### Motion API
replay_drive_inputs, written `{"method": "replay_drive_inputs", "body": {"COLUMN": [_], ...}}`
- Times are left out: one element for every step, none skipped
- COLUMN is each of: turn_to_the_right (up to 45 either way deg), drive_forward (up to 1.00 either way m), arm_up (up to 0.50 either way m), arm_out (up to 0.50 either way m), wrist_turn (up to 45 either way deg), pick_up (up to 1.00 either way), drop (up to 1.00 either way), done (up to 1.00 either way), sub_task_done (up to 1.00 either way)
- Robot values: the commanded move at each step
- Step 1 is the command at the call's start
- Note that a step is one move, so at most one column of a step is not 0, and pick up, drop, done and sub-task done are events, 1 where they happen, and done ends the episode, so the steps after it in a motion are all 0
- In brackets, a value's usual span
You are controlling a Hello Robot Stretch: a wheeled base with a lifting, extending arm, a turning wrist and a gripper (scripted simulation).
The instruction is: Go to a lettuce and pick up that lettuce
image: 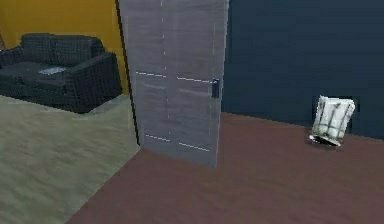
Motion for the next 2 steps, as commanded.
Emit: {"method": "replay_drive_inputs", "body": {"turn_to_the_right": [0.0, -45.0], "drive_forward": [0.35, 0.0], "arm_up": [0.0, 0.0], "arm_out": [0.0, 0.0], "wrist_turn": [0.0, 0.0], "pick_up": [0.0, 0.0], "drop": [0.0, 0.0], "done": [0.0, 0.0], "sub_task_done": [0.0, 0.0]}}
